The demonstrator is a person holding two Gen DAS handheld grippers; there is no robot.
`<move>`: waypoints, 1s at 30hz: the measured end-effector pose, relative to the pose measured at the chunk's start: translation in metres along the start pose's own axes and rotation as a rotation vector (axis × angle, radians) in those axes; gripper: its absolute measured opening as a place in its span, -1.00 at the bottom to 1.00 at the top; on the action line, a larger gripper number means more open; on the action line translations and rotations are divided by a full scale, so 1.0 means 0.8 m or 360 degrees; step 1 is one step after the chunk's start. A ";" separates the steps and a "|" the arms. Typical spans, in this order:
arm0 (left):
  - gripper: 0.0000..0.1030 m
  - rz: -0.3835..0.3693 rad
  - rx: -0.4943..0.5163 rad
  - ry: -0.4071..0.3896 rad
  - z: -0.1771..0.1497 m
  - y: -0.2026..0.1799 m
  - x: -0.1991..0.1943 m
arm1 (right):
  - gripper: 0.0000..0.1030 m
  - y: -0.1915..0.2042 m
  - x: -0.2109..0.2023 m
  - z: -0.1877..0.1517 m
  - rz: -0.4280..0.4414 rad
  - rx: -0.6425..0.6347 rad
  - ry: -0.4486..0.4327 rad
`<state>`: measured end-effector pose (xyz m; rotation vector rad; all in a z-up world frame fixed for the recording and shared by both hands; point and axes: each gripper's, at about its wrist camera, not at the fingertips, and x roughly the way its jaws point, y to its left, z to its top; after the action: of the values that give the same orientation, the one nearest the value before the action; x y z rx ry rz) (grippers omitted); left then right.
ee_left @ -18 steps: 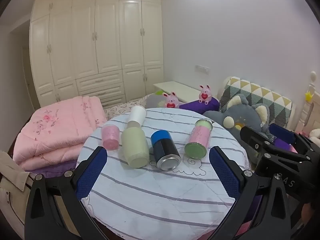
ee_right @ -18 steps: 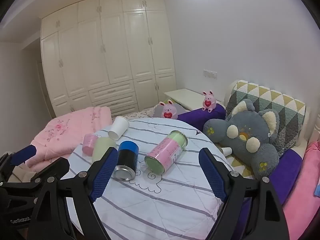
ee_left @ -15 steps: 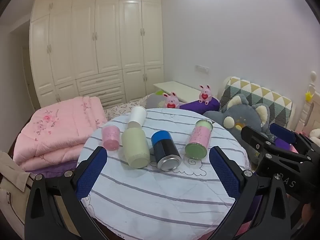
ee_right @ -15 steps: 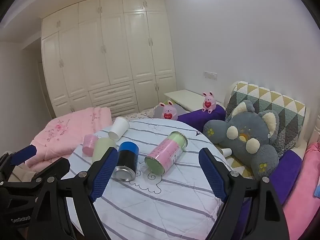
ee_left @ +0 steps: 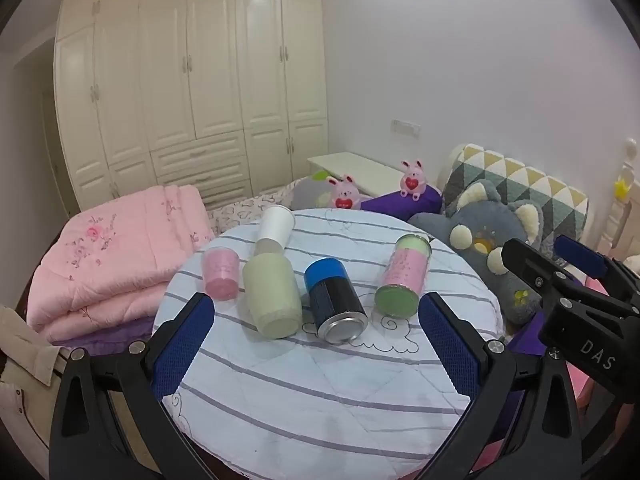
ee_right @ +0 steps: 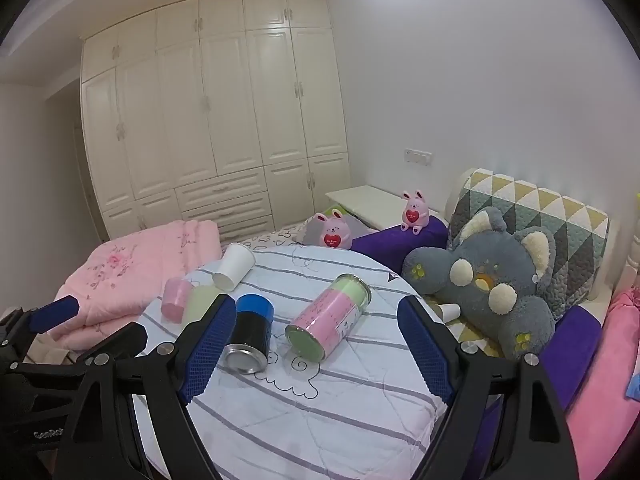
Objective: Flip cup upright
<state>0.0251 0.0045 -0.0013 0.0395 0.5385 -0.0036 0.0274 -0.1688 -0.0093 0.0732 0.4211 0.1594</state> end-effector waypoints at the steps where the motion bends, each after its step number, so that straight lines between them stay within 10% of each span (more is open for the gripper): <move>1: 1.00 0.0004 0.0004 0.0008 0.002 0.000 0.003 | 0.63 0.000 0.002 0.000 -0.0001 -0.0004 0.0008; 30: 1.00 0.0052 -0.0012 0.0300 0.023 0.013 0.106 | 0.63 -0.032 0.090 0.012 -0.0082 0.0090 0.0221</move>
<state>0.1079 0.0150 -0.0285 0.0414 0.7262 0.0341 0.0997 -0.1819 -0.0320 0.1070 0.5655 0.1020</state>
